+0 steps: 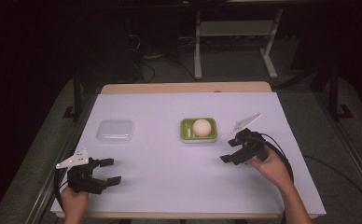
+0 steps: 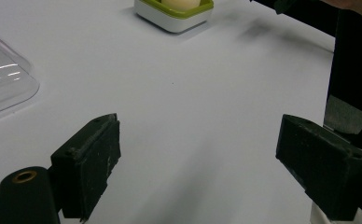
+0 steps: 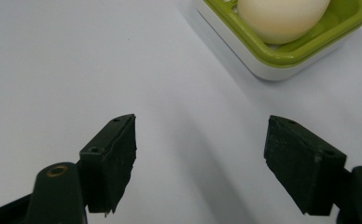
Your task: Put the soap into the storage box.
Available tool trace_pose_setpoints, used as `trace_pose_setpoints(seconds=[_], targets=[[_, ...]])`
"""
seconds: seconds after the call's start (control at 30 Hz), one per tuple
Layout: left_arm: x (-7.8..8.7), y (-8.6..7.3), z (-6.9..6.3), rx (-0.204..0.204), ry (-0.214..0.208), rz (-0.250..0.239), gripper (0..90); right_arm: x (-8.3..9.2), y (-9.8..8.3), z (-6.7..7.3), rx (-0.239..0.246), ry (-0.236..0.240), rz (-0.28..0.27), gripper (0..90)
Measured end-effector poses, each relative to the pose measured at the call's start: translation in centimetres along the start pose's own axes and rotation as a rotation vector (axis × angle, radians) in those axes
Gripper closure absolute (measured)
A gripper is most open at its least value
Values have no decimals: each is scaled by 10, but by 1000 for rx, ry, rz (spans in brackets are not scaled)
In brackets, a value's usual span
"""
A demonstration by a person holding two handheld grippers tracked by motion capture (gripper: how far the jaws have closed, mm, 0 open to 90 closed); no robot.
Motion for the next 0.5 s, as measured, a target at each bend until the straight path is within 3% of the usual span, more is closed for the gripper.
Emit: trace_pose_setpoints(seconds=[0.5], targets=[[-1,0,-1,-3,0,-2,132,2,-20,8,-13,8,-14,245]])
Point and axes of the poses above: each handheld gripper's, and its own axes: x roughly backward along the jaws, y roughly out of its top, z roughly to its left, the point moved 9 cm from there along -x, roughly forward along the jaws, and after that the axes turned 1 degree about -y, right-handed, at the moved point
